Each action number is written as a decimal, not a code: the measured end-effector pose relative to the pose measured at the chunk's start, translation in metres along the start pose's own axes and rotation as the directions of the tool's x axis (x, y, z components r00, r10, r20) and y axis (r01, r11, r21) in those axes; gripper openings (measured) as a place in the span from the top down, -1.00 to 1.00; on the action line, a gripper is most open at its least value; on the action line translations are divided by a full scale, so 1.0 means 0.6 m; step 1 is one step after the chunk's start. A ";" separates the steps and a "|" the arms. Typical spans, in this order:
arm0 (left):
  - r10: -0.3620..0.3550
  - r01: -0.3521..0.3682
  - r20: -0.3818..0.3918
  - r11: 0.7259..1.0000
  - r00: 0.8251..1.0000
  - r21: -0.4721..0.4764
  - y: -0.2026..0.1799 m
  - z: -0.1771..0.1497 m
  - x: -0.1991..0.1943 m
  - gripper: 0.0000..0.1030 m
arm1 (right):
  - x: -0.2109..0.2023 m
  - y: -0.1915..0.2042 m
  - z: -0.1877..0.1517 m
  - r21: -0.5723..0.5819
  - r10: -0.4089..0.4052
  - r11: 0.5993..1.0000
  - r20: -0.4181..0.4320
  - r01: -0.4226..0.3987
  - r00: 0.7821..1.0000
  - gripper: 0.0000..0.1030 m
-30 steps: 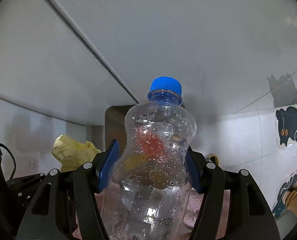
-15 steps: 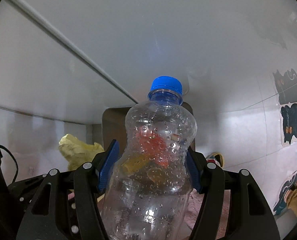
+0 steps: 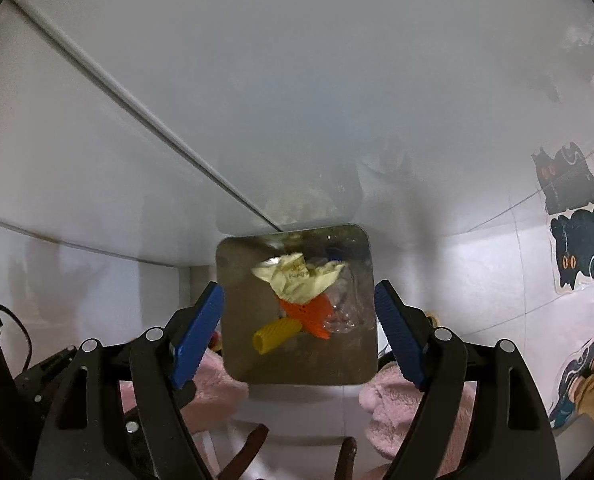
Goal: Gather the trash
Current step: 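Open both tools to drop the bag and bottle into the bin, then raise both open tools back up toward the counter trash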
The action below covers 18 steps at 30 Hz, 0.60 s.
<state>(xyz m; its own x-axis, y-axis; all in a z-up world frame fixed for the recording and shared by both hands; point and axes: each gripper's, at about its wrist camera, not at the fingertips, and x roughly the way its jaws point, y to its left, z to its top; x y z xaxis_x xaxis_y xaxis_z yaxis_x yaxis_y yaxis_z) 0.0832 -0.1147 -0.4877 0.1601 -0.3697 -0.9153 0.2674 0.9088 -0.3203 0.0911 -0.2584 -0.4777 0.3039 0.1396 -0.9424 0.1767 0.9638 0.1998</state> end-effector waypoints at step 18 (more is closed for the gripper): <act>0.016 -0.035 0.291 0.997 0.957 0.061 -0.071 -0.028 -0.272 -0.55 | -0.286 0.056 -0.022 -0.084 0.096 0.994 0.273 -0.075 0.957 -0.74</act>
<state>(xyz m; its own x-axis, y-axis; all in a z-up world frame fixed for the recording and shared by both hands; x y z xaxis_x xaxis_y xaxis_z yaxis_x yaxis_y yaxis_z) 0.0295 -0.0900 -0.3286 0.4340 -0.3953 -0.8095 0.3193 0.9078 -0.2720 0.0324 -0.2467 -0.3127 0.5637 0.1639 -0.8096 0.0737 0.9662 0.2469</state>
